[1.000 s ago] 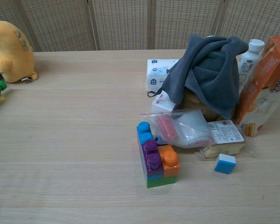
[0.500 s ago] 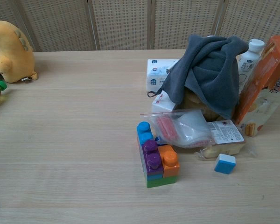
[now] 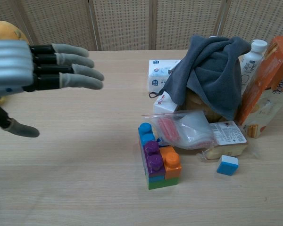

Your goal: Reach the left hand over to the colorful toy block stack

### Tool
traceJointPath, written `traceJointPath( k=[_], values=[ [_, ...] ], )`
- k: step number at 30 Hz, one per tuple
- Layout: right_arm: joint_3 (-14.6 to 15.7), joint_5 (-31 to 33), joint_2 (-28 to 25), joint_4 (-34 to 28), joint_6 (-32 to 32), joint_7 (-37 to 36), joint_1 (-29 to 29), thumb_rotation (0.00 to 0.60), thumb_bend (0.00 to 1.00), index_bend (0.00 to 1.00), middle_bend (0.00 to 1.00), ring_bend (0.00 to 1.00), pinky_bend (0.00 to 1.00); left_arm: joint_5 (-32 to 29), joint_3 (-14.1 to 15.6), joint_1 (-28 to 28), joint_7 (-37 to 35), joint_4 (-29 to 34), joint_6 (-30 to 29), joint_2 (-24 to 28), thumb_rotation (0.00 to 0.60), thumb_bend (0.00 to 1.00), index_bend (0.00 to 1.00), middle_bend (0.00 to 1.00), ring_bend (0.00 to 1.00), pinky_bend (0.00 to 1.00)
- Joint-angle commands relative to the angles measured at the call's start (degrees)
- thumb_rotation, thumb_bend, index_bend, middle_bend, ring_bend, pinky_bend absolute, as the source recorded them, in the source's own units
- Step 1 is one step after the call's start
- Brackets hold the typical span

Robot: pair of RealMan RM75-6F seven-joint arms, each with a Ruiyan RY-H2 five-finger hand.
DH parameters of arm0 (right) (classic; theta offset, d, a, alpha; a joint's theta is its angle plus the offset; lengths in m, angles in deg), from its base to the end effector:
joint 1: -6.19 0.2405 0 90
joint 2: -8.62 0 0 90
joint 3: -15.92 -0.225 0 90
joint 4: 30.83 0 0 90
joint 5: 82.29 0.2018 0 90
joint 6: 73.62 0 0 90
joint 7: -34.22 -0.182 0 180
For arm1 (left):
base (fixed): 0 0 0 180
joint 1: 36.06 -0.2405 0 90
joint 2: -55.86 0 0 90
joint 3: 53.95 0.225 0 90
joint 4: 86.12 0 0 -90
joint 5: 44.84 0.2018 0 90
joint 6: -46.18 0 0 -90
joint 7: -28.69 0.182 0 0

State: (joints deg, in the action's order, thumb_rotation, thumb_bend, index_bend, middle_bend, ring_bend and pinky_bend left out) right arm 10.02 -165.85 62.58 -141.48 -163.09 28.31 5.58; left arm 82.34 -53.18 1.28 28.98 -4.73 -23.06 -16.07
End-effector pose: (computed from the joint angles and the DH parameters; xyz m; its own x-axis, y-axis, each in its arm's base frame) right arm -0.2462 -0.1976 0.1980 0.1624 0.0926 0.9824 -0.9848 0.0767 0.1556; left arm -0.1126 0.2517 0.0244 0.6646 -0.1406 0.7339 0.1972 -0.9143 -0.3537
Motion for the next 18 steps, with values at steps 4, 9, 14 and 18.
traceJointPath(
  k=[4, 9, 14, 18],
  values=[
    [0.12, -0.27, -0.20, -0.21, 0.01, -0.34, -0.04, 0.600, 0.00, 0.00, 0.00, 0.00, 0.00, 0.60, -0.76, 7.27, 0.81, -3.04, 5.82, -6.49, 0.600, 0.00, 0.00, 0.00, 0.00, 0.00],
    [-0.08, -0.02, -0.77, -0.25, -0.10, -1.76, -0.15, 0.600, 0.00, 0.00, 0.00, 0.00, 0.00, -0.98, -1.40, 11.56, 3.23, -2.65, 11.26, -10.02, 0.600, 0.00, 0.00, 0.00, 0.00, 0.00],
    [-0.03, -0.22, -1.28, -0.23, -0.08, -2.91, -0.24, 0.600, 0.00, 0.00, 0.00, 0.00, 0.00, -2.84, -1.62, 15.43, 4.89, -3.73, 15.66, -14.50, 0.600, 0.00, 0.00, 0.00, 0.00, 0.00],
    [0.00, -0.27, -1.50, -0.24, 0.03, -3.49, -0.23, 0.600, 0.00, 0.00, 0.00, 0.00, 0.00, -4.51, -2.04, 17.96, 6.44, -5.08, 18.36, -18.01, 0.600, 0.00, 0.00, 0.00, 0.00, 0.00]
  ],
)
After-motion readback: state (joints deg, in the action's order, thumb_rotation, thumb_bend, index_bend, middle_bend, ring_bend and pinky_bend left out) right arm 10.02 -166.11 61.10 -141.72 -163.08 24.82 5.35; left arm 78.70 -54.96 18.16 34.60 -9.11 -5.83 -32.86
